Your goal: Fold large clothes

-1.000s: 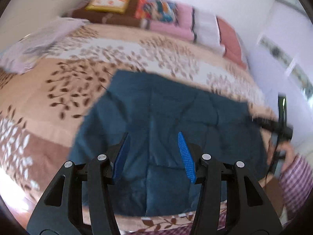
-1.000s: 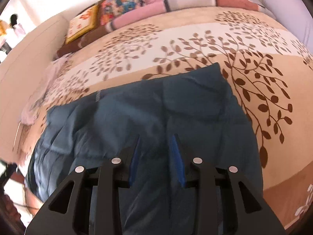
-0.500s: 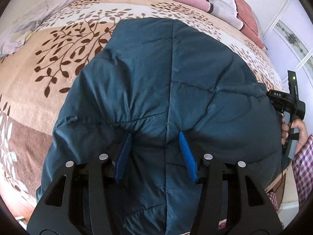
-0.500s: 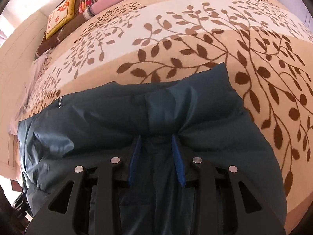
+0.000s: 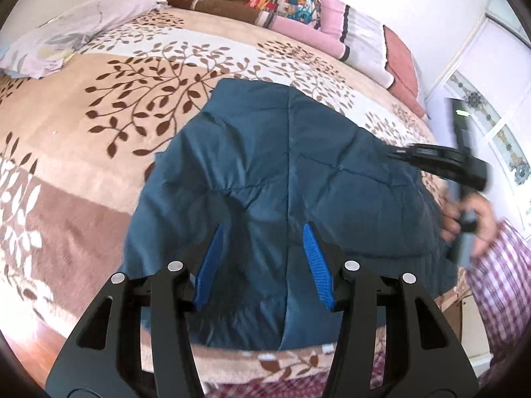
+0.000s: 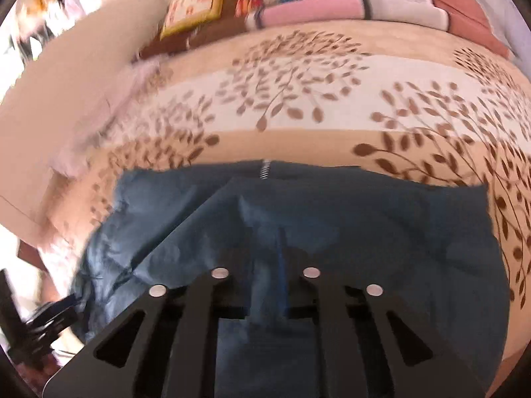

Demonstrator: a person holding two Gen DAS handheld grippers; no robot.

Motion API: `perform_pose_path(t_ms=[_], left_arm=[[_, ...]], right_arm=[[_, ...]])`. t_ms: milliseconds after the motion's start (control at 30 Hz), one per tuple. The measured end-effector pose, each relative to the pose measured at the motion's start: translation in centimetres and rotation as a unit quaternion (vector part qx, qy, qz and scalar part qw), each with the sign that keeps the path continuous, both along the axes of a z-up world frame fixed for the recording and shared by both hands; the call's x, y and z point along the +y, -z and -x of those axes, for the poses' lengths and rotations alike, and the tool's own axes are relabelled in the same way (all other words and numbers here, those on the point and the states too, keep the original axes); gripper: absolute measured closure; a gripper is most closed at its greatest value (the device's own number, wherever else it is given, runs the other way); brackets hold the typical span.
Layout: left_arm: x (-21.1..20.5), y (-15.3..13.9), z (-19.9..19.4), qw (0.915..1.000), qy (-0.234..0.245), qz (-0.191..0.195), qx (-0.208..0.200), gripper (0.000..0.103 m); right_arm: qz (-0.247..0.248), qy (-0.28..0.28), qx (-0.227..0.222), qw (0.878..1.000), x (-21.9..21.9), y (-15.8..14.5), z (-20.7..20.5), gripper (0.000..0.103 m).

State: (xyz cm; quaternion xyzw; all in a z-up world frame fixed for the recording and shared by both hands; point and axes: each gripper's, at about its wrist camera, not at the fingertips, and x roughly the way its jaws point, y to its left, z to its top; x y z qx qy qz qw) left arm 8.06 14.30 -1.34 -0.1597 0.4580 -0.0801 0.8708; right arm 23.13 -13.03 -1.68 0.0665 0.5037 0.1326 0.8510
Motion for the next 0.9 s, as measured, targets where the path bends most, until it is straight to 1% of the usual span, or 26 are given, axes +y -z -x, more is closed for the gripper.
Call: perform_pose_path(t_ms=[67, 133, 233, 300, 367, 433, 500, 567, 633, 700, 767, 833, 900], left_arm=[[0.5, -0.1, 0.9, 1.0, -0.006, -0.004, 0.0, 0.052], [0.9, 0.0, 1.4, 0.9999, -0.011, -0.007, 0.002, 0.052], [1.6, 0.4, 2.2, 0.9997, -0.02, 0.007, 0.011, 0.052], [1.8, 0.7, 2.6, 0.9994, -0.023, 0.016, 0.017, 0.052], [1.9, 0.8, 3.0, 0.999, -0.027, 0.028, 0.02, 0.049], [1.9, 0.9, 3.6, 0.9986, -0.029, 0.041, 0.018, 0.048], [1.6, 1.1, 4.1, 0.9982, -0.028, 0.047, 0.022, 0.047], [1.2, 1.3, 4.6, 0.9987, -0.027, 0.032, 0.029, 0.047], [0.8, 1.4, 5.0, 0.9993, -0.023, 0.011, 0.028, 0.047], [0.7, 1.4, 5.7, 0.9994, -0.022, 0.009, 0.025, 0.047], [1.0, 1.5, 6.1, 0.9991, -0.027, 0.016, 0.028, 0.047], [1.5, 1.7, 6.5, 0.9986, -0.031, 0.023, 0.035, 0.047], [2.2, 1.8, 6.9, 0.998, -0.037, 0.034, 0.039, 0.047]], right_arm=[[0.016, 0.01, 0.043, 0.999, 1.1, 2.5, -1.9, 0.096], [0.025, 0.01, 0.072, 0.997, 1.7, 4.7, -3.2, 0.097], [0.037, 0.011, 0.079, 0.996, 2.0, 5.9, -3.8, 0.099], [0.04, 0.014, 0.083, 0.996, 2.0, 5.8, -4.0, 0.1], [0.037, 0.015, 0.078, 0.996, 1.9, 5.2, -3.6, 0.1], [0.013, 0.019, 0.058, 0.998, 1.5, 3.4, -2.4, 0.097], [-0.007, 0.011, 0.025, 1.0, 1.1, 1.0, -0.3, 0.097], [-0.005, -0.001, 0.006, 1.0, 1.1, -0.7, 2.2, 0.097], [-0.008, -0.019, 0.002, 1.0, 1.5, -1.5, 4.8, 0.097], [-0.003, -0.035, 0.004, 0.999, 2.0, -1.6, 7.1, 0.097], [0.011, -0.041, 0.01, 0.999, 2.5, -0.8, 9.1, 0.097], [0.018, -0.044, 0.029, 0.998, 3.0, 0.7, 9.9, 0.097], [0.027, -0.041, 0.049, 0.998, 3.5, 2.5, 9.8, 0.096]])
